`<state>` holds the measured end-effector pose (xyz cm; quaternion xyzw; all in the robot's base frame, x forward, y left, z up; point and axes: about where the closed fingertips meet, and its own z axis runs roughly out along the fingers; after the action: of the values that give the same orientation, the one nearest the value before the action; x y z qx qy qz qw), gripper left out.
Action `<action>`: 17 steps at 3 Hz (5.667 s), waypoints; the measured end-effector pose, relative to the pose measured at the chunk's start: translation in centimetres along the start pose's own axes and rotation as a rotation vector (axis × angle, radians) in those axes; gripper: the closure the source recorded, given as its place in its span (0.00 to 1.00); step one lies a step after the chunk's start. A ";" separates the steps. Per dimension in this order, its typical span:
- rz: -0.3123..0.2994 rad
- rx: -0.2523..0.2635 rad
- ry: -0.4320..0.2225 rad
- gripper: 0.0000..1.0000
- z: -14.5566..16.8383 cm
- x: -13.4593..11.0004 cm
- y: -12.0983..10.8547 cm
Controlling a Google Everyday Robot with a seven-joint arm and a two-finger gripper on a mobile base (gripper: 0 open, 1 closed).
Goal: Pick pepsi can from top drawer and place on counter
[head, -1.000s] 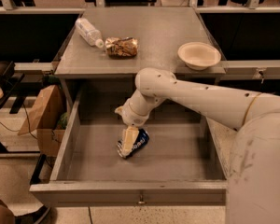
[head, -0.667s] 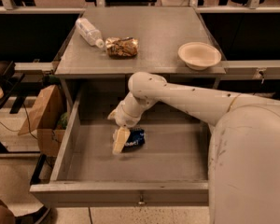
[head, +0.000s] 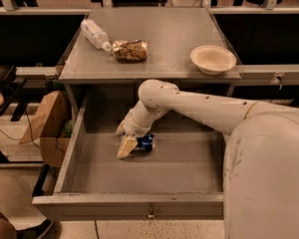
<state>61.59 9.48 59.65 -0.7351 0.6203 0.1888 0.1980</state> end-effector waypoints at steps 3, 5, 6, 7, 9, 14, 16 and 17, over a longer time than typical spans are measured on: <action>-0.038 0.147 0.001 1.00 -6.1 -2.4 0.1; -0.150 0.224 0.163 1.00 -25.0 -1.3 5.5; -0.170 0.252 0.273 1.00 -32.3 0.4 3.4; -0.173 0.279 0.383 1.00 -36.6 1.8 -0.9; -0.114 0.519 0.473 1.00 -43.5 2.0 -12.2; 0.151 0.911 0.241 1.00 -45.3 2.6 -23.1; 0.292 1.048 -0.083 1.00 -46.2 7.5 -24.9; 0.318 1.130 -0.245 1.00 -46.5 8.3 -27.7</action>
Offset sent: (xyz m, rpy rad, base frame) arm 0.0172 0.0117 0.0290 0.0775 -0.1160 -0.1150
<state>91.73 -17.66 96.46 -0.3870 0.6997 -0.0596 0.5976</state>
